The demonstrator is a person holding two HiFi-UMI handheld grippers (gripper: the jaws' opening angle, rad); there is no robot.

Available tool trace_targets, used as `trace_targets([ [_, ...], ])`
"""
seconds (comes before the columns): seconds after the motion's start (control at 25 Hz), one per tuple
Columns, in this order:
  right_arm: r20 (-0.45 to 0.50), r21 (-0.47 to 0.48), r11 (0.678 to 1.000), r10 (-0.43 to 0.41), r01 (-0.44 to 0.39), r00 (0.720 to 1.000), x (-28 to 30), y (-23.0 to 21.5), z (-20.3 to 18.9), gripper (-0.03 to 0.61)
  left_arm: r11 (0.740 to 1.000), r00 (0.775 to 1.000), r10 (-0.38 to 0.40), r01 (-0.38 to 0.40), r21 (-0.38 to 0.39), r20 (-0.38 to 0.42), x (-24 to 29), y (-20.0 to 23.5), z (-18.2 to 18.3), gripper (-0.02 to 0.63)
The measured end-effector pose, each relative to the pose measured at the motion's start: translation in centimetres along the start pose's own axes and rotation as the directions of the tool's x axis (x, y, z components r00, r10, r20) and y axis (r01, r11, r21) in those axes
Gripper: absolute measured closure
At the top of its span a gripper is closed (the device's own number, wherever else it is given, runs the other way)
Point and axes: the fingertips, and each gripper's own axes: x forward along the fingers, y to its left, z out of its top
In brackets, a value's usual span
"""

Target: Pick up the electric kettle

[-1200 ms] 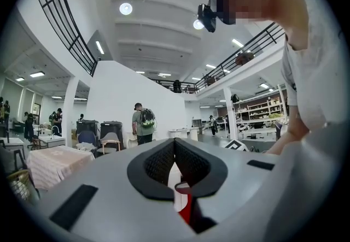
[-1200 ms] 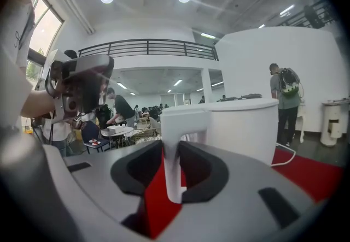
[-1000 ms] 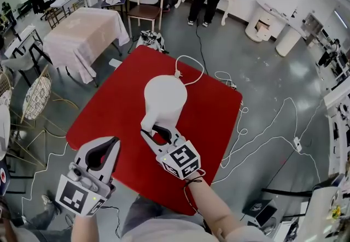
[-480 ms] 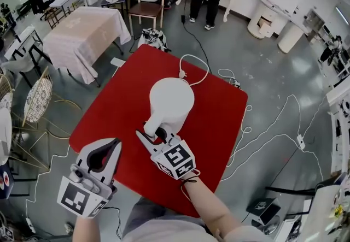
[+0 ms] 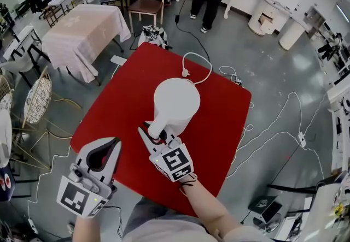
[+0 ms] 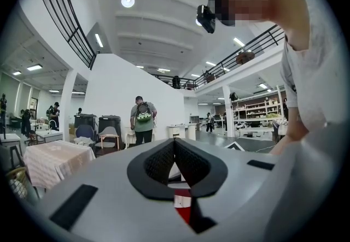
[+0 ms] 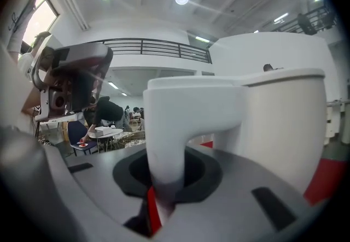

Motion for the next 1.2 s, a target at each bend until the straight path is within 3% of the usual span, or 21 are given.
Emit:
trace_targets([
  [0.72,0.009,-0.12,0.991,0.062,-0.061,0.998,-1.5,0.7,1.6,0.535,0.999,1.0,0.005,-0.004,0.036,-0.021,-0.3,0.5,-0.3,0.604],
  [1.04,0.03,-0.22,0.966,0.149,-0.139,0.988,-3.8,3.1,5.9,0.529,0.999,1.0,-0.017,0.017,0.034,0.001,0.4,-1.0,0.5,0.604],
  [1.2,0.037,-0.219,0.96,0.19,-0.178,0.981,-6.2,4.5,8.1,0.528,0.999,0.999,-0.025,0.024,0.037,0.027,0.3,-2.6,1.7,0.604],
])
